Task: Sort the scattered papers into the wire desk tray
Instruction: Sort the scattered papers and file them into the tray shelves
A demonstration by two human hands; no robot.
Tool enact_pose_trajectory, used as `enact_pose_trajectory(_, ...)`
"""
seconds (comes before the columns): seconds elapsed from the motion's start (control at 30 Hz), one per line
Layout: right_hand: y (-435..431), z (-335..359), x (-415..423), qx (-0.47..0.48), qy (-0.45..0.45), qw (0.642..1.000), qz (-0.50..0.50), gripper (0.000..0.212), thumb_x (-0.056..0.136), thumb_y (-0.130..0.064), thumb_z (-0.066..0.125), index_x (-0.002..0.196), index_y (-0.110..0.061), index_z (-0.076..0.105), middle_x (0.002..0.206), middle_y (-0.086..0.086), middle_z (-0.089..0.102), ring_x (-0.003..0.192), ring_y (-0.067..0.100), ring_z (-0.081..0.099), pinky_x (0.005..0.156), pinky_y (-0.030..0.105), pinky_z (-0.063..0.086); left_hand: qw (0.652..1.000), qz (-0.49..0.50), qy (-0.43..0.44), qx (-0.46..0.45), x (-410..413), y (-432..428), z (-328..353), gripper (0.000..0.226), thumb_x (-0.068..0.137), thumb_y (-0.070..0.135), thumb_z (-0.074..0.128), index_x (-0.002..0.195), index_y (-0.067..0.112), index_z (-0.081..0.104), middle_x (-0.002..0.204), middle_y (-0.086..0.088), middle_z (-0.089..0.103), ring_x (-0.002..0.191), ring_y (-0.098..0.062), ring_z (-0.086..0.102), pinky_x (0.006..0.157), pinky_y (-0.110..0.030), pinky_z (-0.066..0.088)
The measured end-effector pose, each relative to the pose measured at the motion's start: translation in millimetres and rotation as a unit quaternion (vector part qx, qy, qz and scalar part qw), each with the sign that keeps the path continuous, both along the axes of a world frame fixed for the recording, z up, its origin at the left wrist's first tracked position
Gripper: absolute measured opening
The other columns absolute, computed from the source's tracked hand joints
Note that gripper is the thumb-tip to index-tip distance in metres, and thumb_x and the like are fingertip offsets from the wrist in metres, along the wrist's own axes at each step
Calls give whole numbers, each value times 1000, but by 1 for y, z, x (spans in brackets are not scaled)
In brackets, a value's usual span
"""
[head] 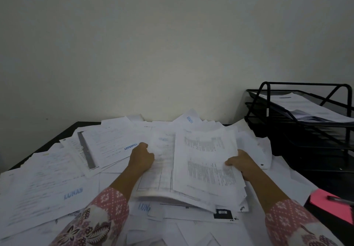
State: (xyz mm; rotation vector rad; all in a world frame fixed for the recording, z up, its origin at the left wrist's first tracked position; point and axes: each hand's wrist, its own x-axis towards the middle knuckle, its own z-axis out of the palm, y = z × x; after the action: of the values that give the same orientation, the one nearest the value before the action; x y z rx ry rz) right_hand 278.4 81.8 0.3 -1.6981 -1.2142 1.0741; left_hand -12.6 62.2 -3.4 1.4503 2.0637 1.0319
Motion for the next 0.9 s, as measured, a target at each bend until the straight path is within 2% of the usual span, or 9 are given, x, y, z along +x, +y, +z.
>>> enact_pose_trajectory(0.17,2,3,29,60,-23,993,-94,45,87,7,45,132,1,41,129,19,50,115,36,49,94,39,44,998,38,52,5,-9,0,-2,32,90,5,53,120,-2,51,120,-18,58,108,-31,56,77,-26,39)
enact_pose_trajectory(0.23,3,7,35,83,0,990,-113,45,88,7,41,132,0,44,129,18,52,114,35,51,93,36,44,998,43,55,4,-11,-1,-2,32,89,5,52,121,0,50,119,-18,59,107,-32,56,78,-27,41)
enact_pose_trajectory(0.37,4,16,41,127,28,982,-140,45,88,8,37,128,-3,51,119,15,58,95,28,53,82,31,43,996,59,70,6,-19,-3,-1,31,89,5,51,120,1,48,117,-19,58,103,-32,56,78,-32,43)
enact_pose_trajectory(0.5,9,25,44,143,59,972,-176,43,87,4,42,128,-3,51,123,16,57,99,30,54,86,33,45,993,85,82,12,-31,-3,4,38,89,4,50,127,2,44,119,-20,55,106,-35,54,76,-34,41)
enact_pose_trajectory(0.63,11,32,44,143,104,969,-175,35,88,4,41,120,0,55,117,19,58,89,25,51,81,32,44,994,90,51,39,-40,1,7,42,88,1,49,130,1,43,117,-21,57,104,-36,55,78,-35,42)
enact_pose_trajectory(0.7,11,33,42,138,133,967,-169,33,89,3,41,118,-1,57,103,16,61,81,25,52,78,32,45,995,77,20,63,-41,3,8,39,89,1,48,127,0,45,116,-22,57,103,-37,55,80,-36,44)
enact_pose_trajectory(0.77,11,34,38,133,150,968,-153,32,89,3,44,117,-1,58,84,8,56,71,20,50,71,29,44,995,55,-16,85,-37,4,8,36,90,2,49,125,1,48,120,-22,57,104,-36,55,86,-38,46)
enact_pose_trajectory(0.8,11,35,34,131,155,969,-140,32,89,3,45,117,-2,58,80,6,54,69,19,49,67,28,43,994,44,-38,93,-34,5,9,34,90,3,48,125,1,48,122,-20,56,104,-34,55,87,-36,46)
enact_pose_trajectory(0.9,8,34,21,131,173,972,-91,32,89,5,46,118,-4,57,81,5,55,71,19,50,62,27,43,990,9,-105,89,-16,5,15,28,93,5,46,122,5,50,118,-15,57,94,-22,51,78,-27,41)
